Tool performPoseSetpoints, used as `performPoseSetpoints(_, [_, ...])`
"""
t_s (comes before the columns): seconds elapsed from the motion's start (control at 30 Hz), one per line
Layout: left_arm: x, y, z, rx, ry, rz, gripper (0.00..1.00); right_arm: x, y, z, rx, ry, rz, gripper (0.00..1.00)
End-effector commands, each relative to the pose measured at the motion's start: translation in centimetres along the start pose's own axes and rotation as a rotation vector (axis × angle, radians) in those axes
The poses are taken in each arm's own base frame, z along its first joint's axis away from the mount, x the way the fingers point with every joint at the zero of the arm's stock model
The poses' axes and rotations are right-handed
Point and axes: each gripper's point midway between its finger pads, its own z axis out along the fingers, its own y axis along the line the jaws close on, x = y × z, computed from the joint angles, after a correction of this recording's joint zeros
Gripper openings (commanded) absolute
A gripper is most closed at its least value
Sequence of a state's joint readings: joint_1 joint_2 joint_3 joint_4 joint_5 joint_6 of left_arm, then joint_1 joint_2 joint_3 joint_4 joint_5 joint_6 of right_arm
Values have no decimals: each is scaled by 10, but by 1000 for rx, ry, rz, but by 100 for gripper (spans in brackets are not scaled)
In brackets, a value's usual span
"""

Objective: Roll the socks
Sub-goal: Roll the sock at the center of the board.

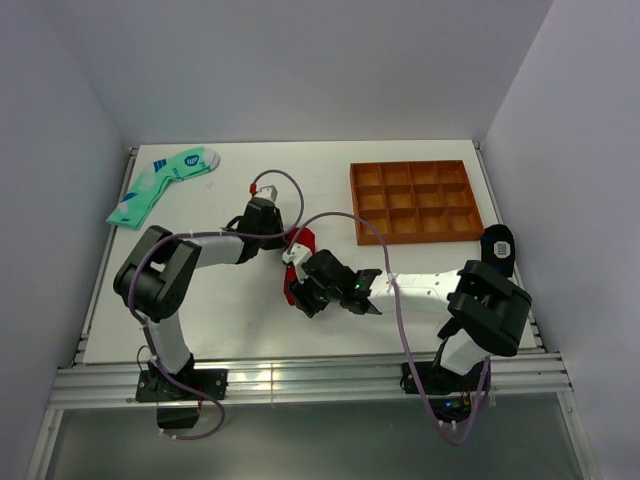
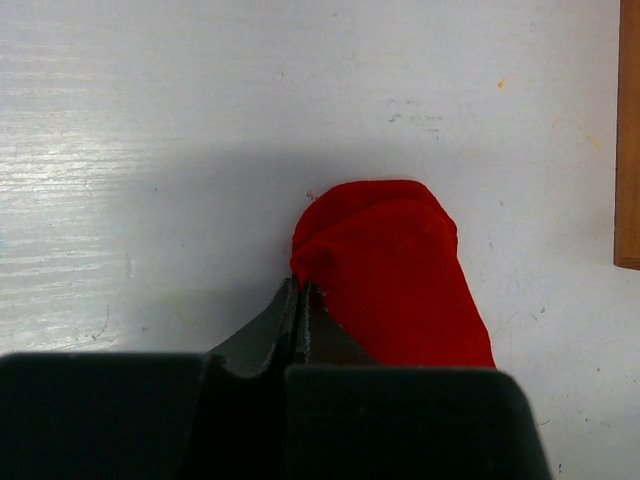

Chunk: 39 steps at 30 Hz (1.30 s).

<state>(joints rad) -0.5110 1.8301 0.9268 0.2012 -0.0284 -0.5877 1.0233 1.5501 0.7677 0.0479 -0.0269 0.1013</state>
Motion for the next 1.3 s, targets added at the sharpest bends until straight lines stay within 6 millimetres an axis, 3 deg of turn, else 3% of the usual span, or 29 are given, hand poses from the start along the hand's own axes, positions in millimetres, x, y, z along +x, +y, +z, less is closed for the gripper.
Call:
performPoseSetpoints(0.0, [-10,-6,4,20,-9,11,0,-16,4,1,-10,-26,-33,59])
performPoseSetpoints(0.2, [-11,-6,6,17,-3,15,0,-10,5,8,7,-1,-43,56])
performPoseSetpoints(0.57, [-11,-4,9,13,0,10,0,-3,-13,23,133,23,-49,52])
performPoseSetpoints(0.83, [-9,-1,12,2,11,3,0,-3,-23,30,194,19,-34,33])
performPoseSetpoints(0.87, [-8,-1,13,0,14,3,0,-4,-22,29,192,15,-33,27])
performPoseSetpoints(0.97, [-7,2,15,-8,21,-3,0,-6,-20,26,174,3,-33,20])
performPoseSetpoints(1.27, [-15,13,17,-44,13,-29,0,-7,3,10,42,-1,-42,17])
